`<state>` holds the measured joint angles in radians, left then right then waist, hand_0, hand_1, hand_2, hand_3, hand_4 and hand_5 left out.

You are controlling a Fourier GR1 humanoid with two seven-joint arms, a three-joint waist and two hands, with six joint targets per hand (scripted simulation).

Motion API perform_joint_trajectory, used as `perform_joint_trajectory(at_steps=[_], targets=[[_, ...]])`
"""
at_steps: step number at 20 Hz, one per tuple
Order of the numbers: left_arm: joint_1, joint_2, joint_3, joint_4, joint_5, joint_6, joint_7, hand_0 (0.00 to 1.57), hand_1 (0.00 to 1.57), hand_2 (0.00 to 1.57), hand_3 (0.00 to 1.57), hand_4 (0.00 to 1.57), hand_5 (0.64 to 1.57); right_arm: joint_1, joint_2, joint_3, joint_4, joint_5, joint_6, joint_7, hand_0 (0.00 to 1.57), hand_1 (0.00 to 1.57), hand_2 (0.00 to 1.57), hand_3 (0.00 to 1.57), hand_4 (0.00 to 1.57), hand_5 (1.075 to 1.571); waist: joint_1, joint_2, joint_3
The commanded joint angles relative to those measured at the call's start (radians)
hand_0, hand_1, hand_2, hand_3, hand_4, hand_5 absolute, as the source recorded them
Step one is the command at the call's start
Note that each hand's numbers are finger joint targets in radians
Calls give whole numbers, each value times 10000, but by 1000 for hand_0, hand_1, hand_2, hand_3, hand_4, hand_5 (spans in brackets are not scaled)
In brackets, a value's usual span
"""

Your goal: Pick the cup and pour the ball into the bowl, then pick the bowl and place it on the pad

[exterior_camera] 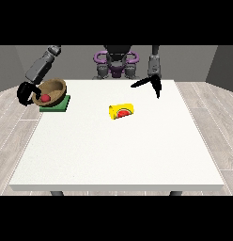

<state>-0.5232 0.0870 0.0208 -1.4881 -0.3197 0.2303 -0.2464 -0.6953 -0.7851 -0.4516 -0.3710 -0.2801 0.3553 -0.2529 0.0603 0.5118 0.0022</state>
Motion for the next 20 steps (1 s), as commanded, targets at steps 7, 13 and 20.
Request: perform_joint_trajectory(at_steps=[7,13,20], targets=[[665,-103,-279,-1396,234,-406,1073,0,0,0,0,0,1566,-398,-642,-523,905,-519,517,870,1571,1571,1571,0,707,1569,-111,-467,-5],[332,-9,-111,-1133,180,-378,1240,0,0,0,0,0,1567,-215,-21,154,580,45,409,656,1571,1571,1571,1023,731,1569,-150,-568,-10],[1151,-32,-200,-1183,443,-645,570,0,0,0,0,0,1565,368,-137,360,933,436,-455,842,1571,1571,1571,1571,588,1535,35,-643,-17]])
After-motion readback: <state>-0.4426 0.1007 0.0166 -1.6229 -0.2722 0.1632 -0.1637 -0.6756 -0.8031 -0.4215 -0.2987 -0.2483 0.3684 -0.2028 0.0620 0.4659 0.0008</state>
